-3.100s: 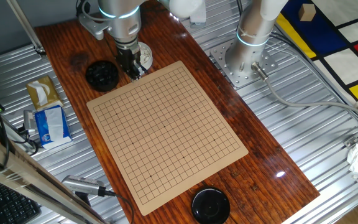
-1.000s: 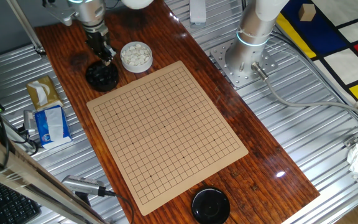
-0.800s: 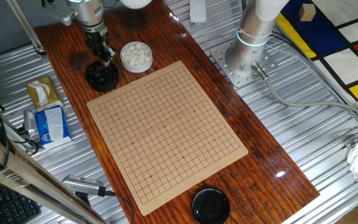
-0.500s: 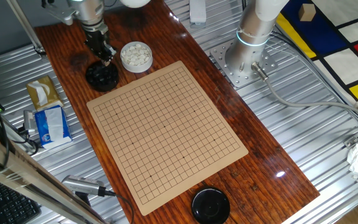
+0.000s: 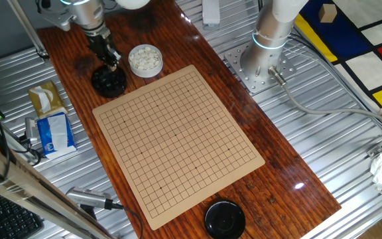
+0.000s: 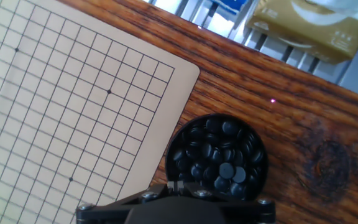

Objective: Play the first move as black on the 3-4 point in the upper right corner of the Go board

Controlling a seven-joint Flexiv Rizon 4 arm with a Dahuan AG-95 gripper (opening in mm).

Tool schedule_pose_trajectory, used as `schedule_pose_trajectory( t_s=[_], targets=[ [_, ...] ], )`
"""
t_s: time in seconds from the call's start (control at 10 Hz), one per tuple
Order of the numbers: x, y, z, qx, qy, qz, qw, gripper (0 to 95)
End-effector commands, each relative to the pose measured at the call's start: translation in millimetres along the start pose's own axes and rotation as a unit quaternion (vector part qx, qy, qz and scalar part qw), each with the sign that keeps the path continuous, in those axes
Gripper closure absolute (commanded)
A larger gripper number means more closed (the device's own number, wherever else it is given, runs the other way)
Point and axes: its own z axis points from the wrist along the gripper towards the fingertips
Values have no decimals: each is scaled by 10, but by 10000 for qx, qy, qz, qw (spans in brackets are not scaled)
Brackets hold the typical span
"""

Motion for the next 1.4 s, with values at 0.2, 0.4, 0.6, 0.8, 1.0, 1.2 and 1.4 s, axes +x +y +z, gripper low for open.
schedule_pose_trajectory(
  t_s=[0.2,0.4,0.6,0.8,1.0,1.2,1.4],
  targets=[
    [0,0,1,4,64,443,9990,950],
    [0,0,1,-35,14,707,9975,950],
    [0,0,1,-81,-22,914,9958,950],
    [0,0,1,-165,-59,1178,9929,950],
    [0,0,1,-238,-86,1318,9909,950],
    [0,0,1,-388,-196,1292,9907,950],
    [0,0,1,-379,-245,1242,9912,950]
  ],
)
